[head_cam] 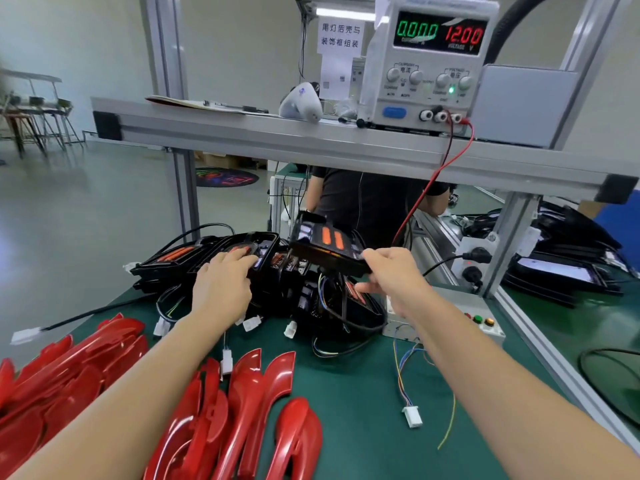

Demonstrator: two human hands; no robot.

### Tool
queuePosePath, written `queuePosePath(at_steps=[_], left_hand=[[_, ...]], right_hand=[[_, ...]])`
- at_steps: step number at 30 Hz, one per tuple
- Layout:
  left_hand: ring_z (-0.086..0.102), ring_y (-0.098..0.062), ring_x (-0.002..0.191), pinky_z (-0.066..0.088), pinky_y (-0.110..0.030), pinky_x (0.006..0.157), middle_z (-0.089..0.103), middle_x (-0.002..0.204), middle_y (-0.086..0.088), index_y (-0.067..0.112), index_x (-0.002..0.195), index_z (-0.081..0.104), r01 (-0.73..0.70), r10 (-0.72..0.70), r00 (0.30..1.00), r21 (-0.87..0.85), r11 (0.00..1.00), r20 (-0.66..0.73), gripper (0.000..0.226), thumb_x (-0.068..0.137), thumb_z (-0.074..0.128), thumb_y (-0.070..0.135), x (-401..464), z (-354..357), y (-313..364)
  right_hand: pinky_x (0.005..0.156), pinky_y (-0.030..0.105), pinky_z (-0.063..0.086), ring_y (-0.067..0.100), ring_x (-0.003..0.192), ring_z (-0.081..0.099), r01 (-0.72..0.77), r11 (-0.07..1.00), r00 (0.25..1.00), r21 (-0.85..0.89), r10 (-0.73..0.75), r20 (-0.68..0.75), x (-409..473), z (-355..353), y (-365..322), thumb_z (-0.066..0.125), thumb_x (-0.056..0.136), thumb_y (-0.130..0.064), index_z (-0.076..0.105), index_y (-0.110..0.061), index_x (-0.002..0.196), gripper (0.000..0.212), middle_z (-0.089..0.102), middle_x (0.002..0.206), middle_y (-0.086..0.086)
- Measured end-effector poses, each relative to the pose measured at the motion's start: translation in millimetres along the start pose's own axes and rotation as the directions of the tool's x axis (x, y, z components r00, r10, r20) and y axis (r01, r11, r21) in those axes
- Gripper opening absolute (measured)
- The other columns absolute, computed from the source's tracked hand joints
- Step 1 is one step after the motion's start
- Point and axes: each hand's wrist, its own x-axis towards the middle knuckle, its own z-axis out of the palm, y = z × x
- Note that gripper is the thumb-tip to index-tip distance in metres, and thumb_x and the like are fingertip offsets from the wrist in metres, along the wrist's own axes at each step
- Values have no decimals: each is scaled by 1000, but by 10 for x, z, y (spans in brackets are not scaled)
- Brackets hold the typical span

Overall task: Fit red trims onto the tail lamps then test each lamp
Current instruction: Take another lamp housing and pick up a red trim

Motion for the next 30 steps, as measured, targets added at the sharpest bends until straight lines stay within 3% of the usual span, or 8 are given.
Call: queuePosePath(at_steps=[3, 6, 12, 17, 20, 24, 28, 30], left_hand=[[26, -21, 137, 20, -39, 110, 35, 150, 3, 24, 140, 44, -4, 4, 998, 5, 1000, -69, 53, 89, 53, 12, -93, -62, 120], [35, -24, 128, 28, -39, 104, 44, 142, 1, 21, 134, 51, -76, 57, 992, -168, 983, -115, 53, 84, 57, 7, -261, -151, 395], [54, -16, 95, 40, -22, 87, 56, 113, 3, 22, 130, 54, -113, 242, 954, -534, 838, 178, 53, 82, 59, 2, -717, 12, 1019], [54, -17, 102, 42, -18, 77, 58, 124, -5, 14, 130, 53, 246, 214, 833, -687, 683, 511, 47, 88, 47, -7, -903, 416, 1213], [48, -21, 84, 35, -24, 64, 62, 102, -13, 9, 111, 61, 466, 164, 760, -703, 536, 629, 36, 90, 38, -9, -986, 591, 1280], [52, -19, 73, 45, -27, 70, 62, 89, -8, 14, 89, 61, 744, 131, 609, -621, 248, 782, 27, 94, 36, 7, -978, 686, 1380], [61, -29, 91, 48, -40, 88, 64, 112, -23, -4, 109, 64, 850, 203, 515, -527, 12, 833, 32, 97, 38, 10, -829, 726, 1430], [66, -30, 87, 49, -42, 89, 69, 103, -23, -7, 98, 68, 882, 265, 465, -467, -62, 845, 42, 100, 38, 23, -729, 732, 1453]], right_hand=[[53, 26, 57, 8, 33, 52, 16, 992, 1000, 126, -18, 19, -143, -315, 28, 54, 94, -11, 63, -11, 70, 26, 46, 38, -9], [52, 28, 57, 7, 38, 52, 82, 976, 996, 200, -87, 14, -325, -652, 103, 54, 94, -7, 69, -13, 59, 38, 55, 50, -5], [46, 22, 53, 12, 53, 65, 127, 962, 992, 240, -126, -19, -746, -1228, 474, 48, 95, 2, 76, -14, 67, 43, 70, 66, -2], [65, 20, 55, 10, 74, 68, 178, 984, 975, -16, -175, 136, -1133, -1557, 906, 50, 94, 4, 79, -23, 90, 40, 76, 91, 1], [74, 12, 49, 3, 81, 67, 177, 973, 961, -150, -138, 240, -1305, -1612, 1097, 54, 93, 5, 76, -22, 94, 35, 76, 94, -2], [75, 18, 50, 8, 81, 64, 134, 974, 956, -183, -78, 284, -1403, -1645, 1249, 56, 93, 1, 72, -21, 104, 29, 74, 94, 4], [81, 28, 50, 15, 87, 63, 137, 967, 951, -215, -67, 303, -1423, -1677, 1304, 56, 94, -2, 71, -17, 109, 26, 72, 101, 11], [84, 30, 50, 13, 89, 64, 148, 963, 944, -225, -70, 323, -1446, -1663, 1298, 58, 93, -6, 71, -17, 109, 23, 73, 101, 8]])
